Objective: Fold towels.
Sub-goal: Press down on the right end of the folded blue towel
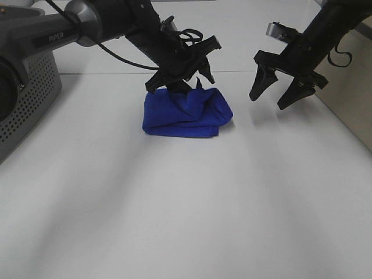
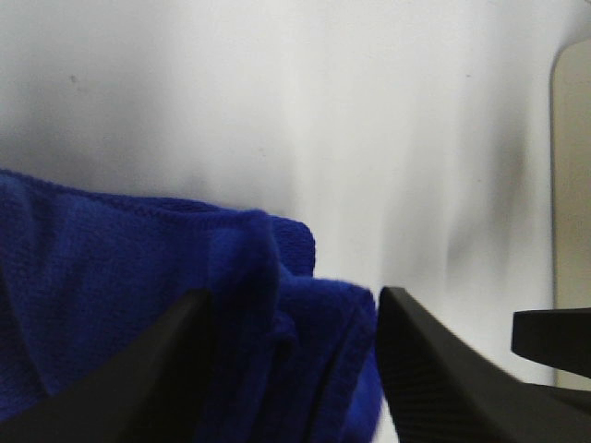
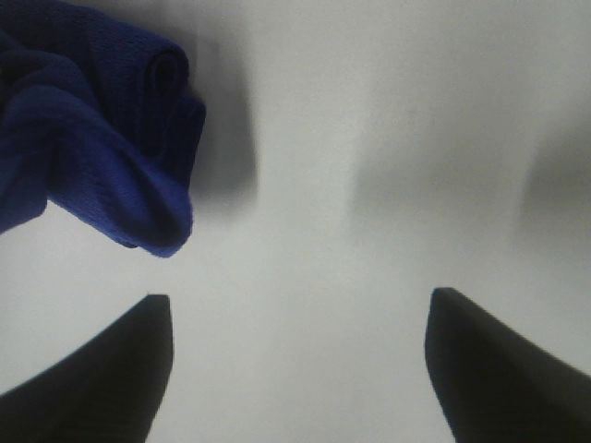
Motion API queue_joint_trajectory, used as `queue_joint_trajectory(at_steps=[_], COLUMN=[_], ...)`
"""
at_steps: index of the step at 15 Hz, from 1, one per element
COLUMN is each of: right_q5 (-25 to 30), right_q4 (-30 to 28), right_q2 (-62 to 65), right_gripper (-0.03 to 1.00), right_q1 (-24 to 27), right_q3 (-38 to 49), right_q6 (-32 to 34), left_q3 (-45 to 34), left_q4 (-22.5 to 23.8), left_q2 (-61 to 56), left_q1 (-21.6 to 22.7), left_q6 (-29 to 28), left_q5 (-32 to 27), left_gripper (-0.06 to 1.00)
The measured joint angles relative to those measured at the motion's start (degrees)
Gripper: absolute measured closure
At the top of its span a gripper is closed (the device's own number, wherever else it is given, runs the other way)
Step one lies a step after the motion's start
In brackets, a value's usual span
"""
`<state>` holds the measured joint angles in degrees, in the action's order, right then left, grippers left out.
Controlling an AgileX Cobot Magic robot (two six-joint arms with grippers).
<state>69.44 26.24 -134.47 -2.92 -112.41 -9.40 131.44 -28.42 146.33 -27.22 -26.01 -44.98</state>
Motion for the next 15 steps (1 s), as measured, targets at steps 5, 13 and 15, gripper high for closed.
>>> queue_joint_trajectory(at_steps=[5, 13, 15], right_q5=[0.0, -0.3, -6.1], right_q4=[8.4, 23.7, 26.3], right_q2=[3.0, 4.0, 2.8], right_gripper=[0.23, 0.23, 0.23], right_q1=[0.0, -12.4, -17.1], right_q3=[0.0, 0.0, 0.0], right_q6=[-2.3, -9.9, -11.9], left_q3=[0.0, 0.1, 0.1], left_q4=[-0.5, 0.6, 0.6], left_q2=[-3.2, -9.9, -9.9], left_q1=[2.8, 14.6, 15.8], left_q6=[5.3, 16.6, 16.8], left_q5=[-0.1, -3.1, -6.2], left_gripper=[0.36, 0.36, 0.35])
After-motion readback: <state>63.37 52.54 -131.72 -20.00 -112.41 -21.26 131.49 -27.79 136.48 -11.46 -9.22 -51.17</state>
